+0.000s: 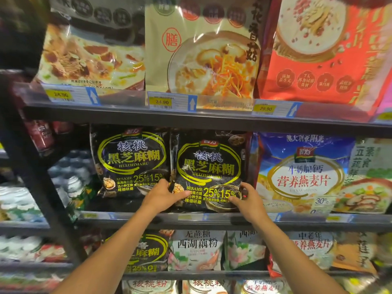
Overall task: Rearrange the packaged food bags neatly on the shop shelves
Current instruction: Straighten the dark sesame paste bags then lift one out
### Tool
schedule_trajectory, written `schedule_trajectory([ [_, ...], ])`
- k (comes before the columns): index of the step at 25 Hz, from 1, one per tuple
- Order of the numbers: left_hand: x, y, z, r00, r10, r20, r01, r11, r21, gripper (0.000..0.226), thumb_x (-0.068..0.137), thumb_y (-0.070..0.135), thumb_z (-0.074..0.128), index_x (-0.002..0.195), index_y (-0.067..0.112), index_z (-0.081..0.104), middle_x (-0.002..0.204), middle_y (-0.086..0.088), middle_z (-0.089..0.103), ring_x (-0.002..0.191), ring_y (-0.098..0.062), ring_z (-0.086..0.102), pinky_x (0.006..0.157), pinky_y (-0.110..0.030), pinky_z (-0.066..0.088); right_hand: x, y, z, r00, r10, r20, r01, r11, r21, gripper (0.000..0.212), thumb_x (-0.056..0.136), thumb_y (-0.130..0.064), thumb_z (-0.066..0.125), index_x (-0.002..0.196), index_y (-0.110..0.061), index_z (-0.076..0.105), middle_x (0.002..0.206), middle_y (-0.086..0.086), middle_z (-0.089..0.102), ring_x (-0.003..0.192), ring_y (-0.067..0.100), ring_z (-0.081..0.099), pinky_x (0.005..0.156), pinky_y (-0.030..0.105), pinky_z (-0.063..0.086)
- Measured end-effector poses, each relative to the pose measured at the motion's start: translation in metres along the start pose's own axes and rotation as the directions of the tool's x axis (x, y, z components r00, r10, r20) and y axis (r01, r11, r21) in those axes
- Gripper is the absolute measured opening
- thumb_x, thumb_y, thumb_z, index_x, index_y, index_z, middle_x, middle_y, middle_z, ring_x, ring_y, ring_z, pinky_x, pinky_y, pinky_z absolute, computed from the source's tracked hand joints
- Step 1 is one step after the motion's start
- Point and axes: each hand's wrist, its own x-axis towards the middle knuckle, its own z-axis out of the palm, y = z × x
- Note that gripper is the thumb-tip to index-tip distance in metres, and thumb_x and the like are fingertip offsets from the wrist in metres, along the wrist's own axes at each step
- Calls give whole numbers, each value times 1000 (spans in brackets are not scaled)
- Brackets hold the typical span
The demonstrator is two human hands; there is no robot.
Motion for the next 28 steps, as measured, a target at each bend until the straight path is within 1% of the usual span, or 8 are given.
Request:
schedule_trajectory([
  [6,-13,27,-20,998,2,-59,-14,976,-218,115,71,77,76,149,5,34,150,-11,48,127,-26,51,104,-44,48,13,-11,-11,999,40,36,-47,970,239,55,87,-22,82,135,-13,58,130,11,68,107,24,63,85,41,55],
  [10,-27,40,-31,994,94,-57,-108,931,-348,123,73,70,79,163,11,19,170,-7,26,153,-29,32,118,-47,36,7,-20,-19,998,31,55,-49,928,370,48,97,-21,70,141,-16,53,128,4,61,109,20,59,72,25,46],
  [13,-41,39,-31,990,141,-25,-133,846,-517,117,71,65,85,162,20,25,164,0,36,147,-24,39,115,-44,36,-3,-18,-27,998,7,56,-32,891,452,45,97,-28,69,139,-18,55,127,3,62,109,20,60,84,32,46],
  [17,-65,23,-20,995,102,-21,-90,755,-650,128,67,66,86,166,23,16,170,-1,26,153,-27,31,121,-47,32,-26,-11,-31,997,-21,76,-19,868,496,35,92,-40,73,121,-22,63,121,4,66,95,14,63,70,29,45],
  [19,-80,11,-9,997,70,-15,-60,697,-715,122,63,67,88,162,27,29,165,0,37,149,-27,38,121,-49,34,-42,-7,-35,995,-48,82,1,865,502,34,92,-38,75,118,-20,63,114,1,67,100,14,64,74,28,48],
  [22,-110,-4,8,997,72,31,-17,586,-810,74,61,62,93,125,39,64,128,6,72,129,-24,60,115,-48,42,-65,5,-41,991,-88,105,16,837,548,34,92,-31,75,118,-16,60,107,2,66,94,15,65,72,24,48],
  [25,-133,-18,27,998,40,51,24,503,-864,94,52,59,99,134,35,58,130,-2,74,121,-30,68,107,-58,51,-90,11,-42,972,-54,228,-106,767,633,43,89,-32,77,125,-17,59,116,7,75,105,25,74,90,40,58],
  [28,-162,-20,39,993,64,96,52,494,-868,81,60,44,98,131,30,62,124,-9,76,117,-36,71,104,-60,53,-117,25,-48,928,-53,368,-208,746,633,46,83,-35,79,124,-22,65,114,3,80,107,25,76,97,46,57],
])
